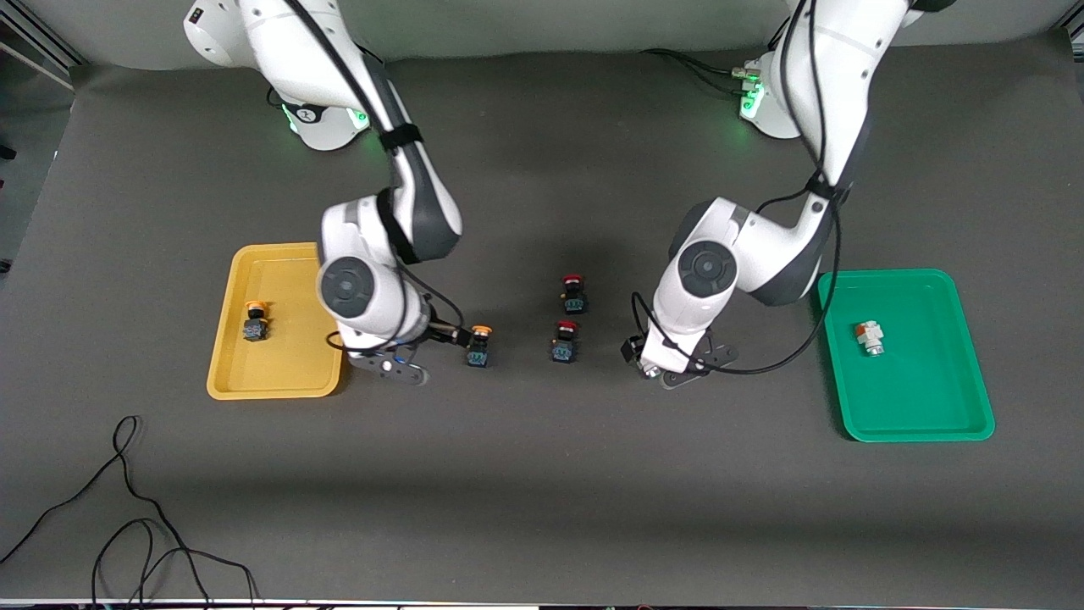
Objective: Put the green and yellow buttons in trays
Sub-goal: 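Grasp the second yellow button while the left gripper grasps the second green button, then carry the yellow button to the yellow tray while the left gripper carries green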
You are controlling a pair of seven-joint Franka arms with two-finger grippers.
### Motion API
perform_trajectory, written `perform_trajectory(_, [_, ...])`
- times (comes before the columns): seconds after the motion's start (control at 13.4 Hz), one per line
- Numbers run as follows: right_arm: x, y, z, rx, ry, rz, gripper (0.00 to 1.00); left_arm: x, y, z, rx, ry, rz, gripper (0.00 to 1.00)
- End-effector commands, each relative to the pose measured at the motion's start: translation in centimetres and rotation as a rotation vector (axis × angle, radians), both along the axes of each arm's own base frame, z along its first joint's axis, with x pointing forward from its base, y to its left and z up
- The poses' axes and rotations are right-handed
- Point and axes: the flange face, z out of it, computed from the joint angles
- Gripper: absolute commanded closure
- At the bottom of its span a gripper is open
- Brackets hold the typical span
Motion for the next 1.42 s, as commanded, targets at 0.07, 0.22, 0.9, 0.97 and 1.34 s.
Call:
perform_trajectory(0.07, [0.5,3.5,-3.7,-0.017,-0.035,0.021,0.00,0.5,-0.8,-3.3,-0.008,-0.018,0.012,0.01])
perform_trajectory(0.22, [0.1,4.2,-5.5,-0.019,-0.038,0.042,0.00,0.5,-1.0,-4.1,-0.013,-0.024,0.013,0.03])
perform_trajectory(0.9, [-0.1,4.6,-8.6,-0.039,-0.075,0.050,1.00,1.0,0.4,2.2,0.007,-0.013,0.011,0.93])
perform_trajectory(0.97, [-0.1,4.6,-8.4,-0.039,-0.077,0.051,1.00,0.7,0.7,5.5,0.015,0.010,0.012,0.93])
perform_trajectory(1.34, [0.9,3.2,-3.0,0.009,-0.048,0.028,1.00,0.8,9.6,17.3,-0.029,0.115,-0.153,0.94])
